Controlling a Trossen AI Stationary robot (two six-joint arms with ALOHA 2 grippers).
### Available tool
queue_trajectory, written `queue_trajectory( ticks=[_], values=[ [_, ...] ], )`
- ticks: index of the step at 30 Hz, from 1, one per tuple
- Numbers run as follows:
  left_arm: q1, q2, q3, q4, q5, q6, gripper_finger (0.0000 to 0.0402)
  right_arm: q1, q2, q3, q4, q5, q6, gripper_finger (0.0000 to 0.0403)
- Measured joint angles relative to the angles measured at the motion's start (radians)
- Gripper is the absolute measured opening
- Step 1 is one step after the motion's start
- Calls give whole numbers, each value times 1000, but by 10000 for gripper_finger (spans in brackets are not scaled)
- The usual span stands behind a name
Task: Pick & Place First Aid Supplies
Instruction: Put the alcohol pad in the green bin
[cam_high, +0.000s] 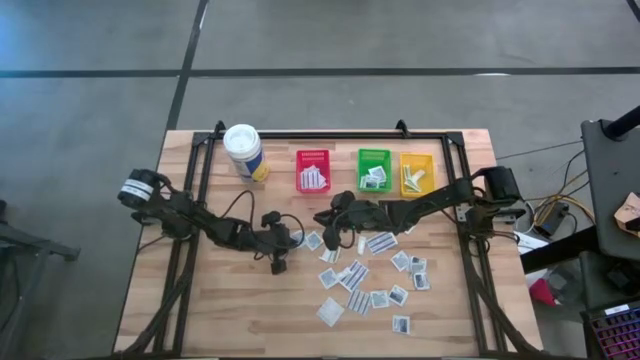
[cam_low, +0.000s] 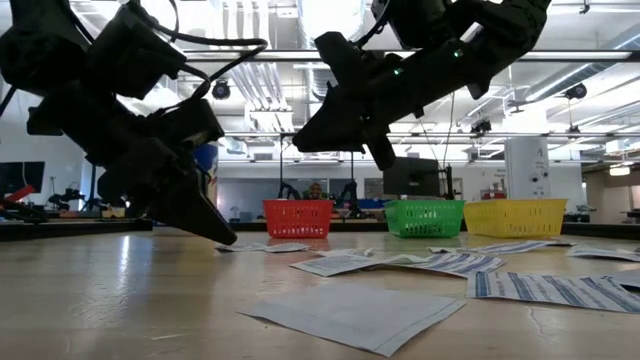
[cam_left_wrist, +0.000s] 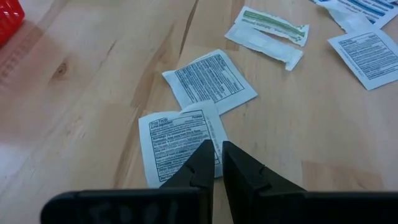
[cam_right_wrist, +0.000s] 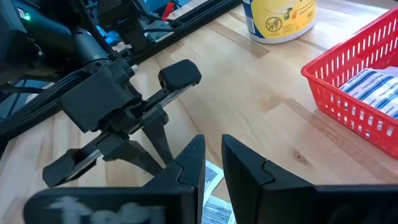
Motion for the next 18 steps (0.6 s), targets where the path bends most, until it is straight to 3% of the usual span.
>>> queue_trajectory(
  ticks=[9,18],
  values=[
    [-1,37,3,-1,13,-11,30,0,0,0,0,2,18,52],
    [1,62,4,3,11,90,30,1,0,-1,-80,-4,62,66]
  ],
)
